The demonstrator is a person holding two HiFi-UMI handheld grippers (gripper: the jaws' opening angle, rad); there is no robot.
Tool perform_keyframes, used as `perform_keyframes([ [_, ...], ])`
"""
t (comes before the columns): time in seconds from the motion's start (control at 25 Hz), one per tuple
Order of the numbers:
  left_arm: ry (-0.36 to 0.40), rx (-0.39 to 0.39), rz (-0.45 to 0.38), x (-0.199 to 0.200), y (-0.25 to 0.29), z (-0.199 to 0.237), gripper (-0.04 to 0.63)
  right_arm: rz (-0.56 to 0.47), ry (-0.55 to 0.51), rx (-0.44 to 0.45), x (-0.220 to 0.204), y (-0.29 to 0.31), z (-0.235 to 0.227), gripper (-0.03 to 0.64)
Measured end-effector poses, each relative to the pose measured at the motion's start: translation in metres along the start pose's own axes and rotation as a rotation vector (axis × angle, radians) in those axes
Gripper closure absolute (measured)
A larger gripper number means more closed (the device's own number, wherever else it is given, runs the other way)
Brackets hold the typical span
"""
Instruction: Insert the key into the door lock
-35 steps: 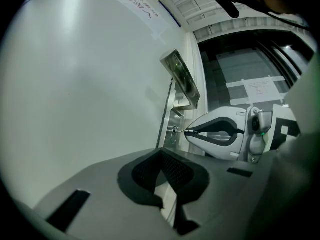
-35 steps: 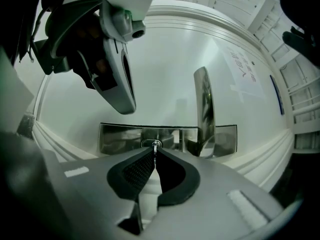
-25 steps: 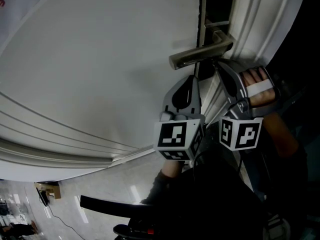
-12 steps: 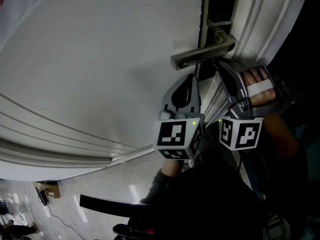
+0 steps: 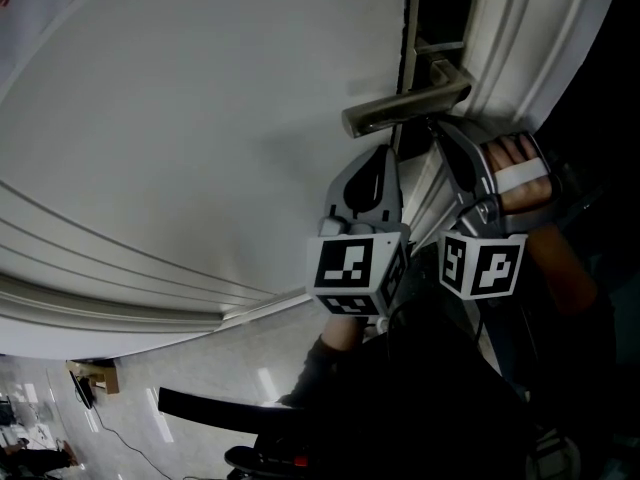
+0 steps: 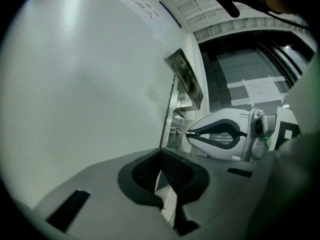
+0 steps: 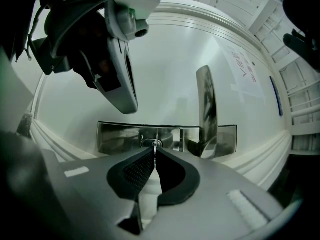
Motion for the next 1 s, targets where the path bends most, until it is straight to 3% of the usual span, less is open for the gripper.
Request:
perform_keyframes([
  [1.0, -0.002, 0.005, -0.002, 0.0002, -0.0054, 0.0018, 0.595, 0.013, -0.007, 0.008, 0.0022, 0.0014, -0.0011, 0.606],
])
Point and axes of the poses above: the fingertips, and each gripper's own axes: y forward along the fingers, z to its left, x out of its top, the point moved 10 cm from there along -y, backward along the fingers
